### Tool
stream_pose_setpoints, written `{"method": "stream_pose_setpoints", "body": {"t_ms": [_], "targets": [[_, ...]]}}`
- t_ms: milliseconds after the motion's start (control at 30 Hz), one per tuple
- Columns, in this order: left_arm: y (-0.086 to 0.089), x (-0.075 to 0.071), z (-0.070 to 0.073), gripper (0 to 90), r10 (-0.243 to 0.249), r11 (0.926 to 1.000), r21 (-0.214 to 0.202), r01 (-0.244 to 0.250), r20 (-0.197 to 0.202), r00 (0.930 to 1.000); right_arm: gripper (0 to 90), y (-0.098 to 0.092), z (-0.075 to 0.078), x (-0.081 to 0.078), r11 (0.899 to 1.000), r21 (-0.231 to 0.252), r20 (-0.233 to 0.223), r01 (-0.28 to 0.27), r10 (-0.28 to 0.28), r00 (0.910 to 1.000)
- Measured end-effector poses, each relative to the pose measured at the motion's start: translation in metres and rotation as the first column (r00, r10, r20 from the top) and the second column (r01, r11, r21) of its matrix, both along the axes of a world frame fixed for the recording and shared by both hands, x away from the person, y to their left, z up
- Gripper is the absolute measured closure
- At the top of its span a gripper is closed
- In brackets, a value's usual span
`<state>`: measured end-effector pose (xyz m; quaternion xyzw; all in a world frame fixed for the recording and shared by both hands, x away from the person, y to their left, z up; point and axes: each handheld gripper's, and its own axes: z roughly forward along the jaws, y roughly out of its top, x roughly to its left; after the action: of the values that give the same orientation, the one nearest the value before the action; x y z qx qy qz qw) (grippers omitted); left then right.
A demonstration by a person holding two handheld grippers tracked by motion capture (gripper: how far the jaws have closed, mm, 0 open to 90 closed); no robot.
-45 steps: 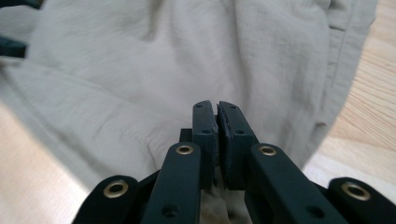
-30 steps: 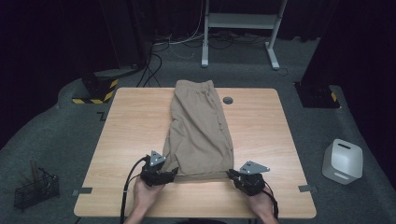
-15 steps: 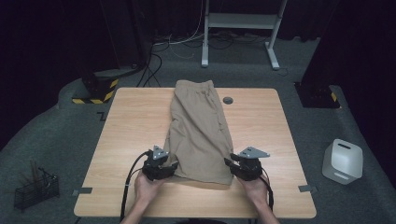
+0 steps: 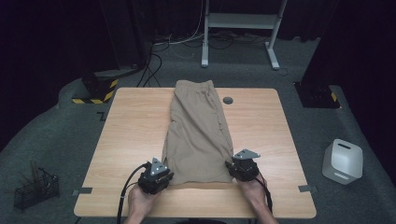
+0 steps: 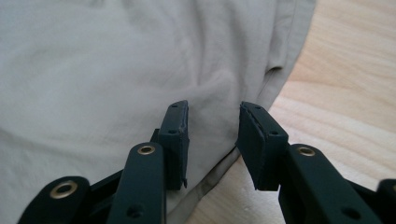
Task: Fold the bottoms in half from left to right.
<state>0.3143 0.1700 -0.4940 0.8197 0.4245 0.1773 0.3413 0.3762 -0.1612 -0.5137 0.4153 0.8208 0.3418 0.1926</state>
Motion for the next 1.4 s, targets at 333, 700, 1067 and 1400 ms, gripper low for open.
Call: {"method": "stream_pose_setpoints", "body": {"t_ms": [333,700,1067,1400], "targets": [[0.017,0.063,0.0,44.7,0.17,0.9796,-0.096,-0.177,-0.071,0.9828,59.5,0.002,0.018,0.026,0.995,0.085,0.031,0.055,-0.057,0.9979],[0.011,0.104,-0.014,83.8,0.149,0.9859,-0.06,-0.156,-0.107,0.9831,88.9,0.01,0.007,0.046,0.999,0.04,-0.022,0.023,-0.022,0.9995],[0.019,0.066,0.0,85.8,0.117,0.9923,-0.031,-0.12,-0.079,0.99,83.9,-0.004,0.01,0.025,0.999,0.021,-0.023,-0.031,0.031,0.9993],[0.01,0.105,-0.005,53.7,0.179,0.9766,-0.107,-0.187,-0.078,0.9808,63.7,0.004,0.022,0.046,0.992,0.123,-0.014,0.042,-0.041,0.9991]]}}
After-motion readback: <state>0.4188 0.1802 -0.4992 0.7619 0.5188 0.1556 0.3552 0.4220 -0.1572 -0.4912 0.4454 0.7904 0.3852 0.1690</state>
